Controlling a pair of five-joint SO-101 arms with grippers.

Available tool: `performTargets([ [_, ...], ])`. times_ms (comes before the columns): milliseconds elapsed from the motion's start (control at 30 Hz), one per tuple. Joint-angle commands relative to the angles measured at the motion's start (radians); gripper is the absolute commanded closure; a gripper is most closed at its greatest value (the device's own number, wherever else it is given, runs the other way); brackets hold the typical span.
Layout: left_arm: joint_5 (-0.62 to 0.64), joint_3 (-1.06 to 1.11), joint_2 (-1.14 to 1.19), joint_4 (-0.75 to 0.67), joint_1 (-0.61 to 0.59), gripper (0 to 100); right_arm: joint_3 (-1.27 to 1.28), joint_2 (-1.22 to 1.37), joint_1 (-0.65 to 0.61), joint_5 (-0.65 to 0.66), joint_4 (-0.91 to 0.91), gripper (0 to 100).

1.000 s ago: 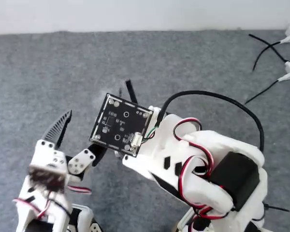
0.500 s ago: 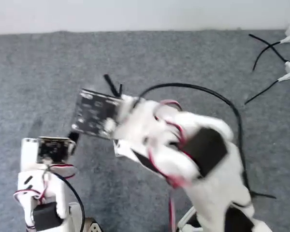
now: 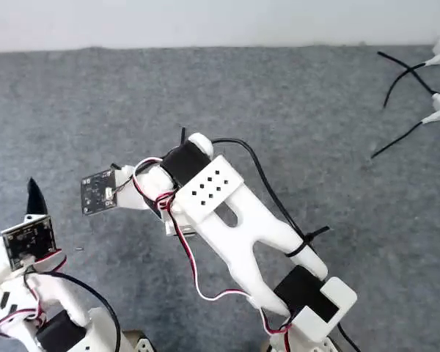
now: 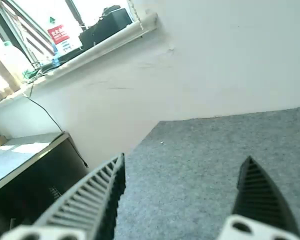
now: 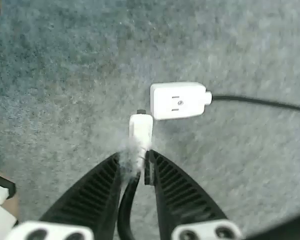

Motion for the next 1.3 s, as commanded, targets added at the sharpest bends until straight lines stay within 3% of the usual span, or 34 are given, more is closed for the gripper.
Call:
performTargets([
  [0, -0.014, -0.013, -0.014, -0.061, -0.026, 66, -0.006, 0.024, -0.007, 0.077, 0.039, 98.9],
  [300, -0.014, -0.012, -0.014, -0.138, -0.094, 66, -0.032, 0.143, -0.007, 0.206, 0.019, 98.9],
  [667, -0.009, -0.024, -0.014, -0.227, -0.190, 66, -0.267, 0.288, 0.045, 0.206, 0.004, 98.9],
  [933, -0.006, -0.038, -0.014, -0.253, -0.264, 66, -0.290, 0.348, 0.047, 0.239, -0.041, 98.9],
  [1267, -0.006, -0.035, -0.014, -0.253, -0.264, 66, -0.290, 0.357, 0.097, 0.270, -0.050, 98.9],
])
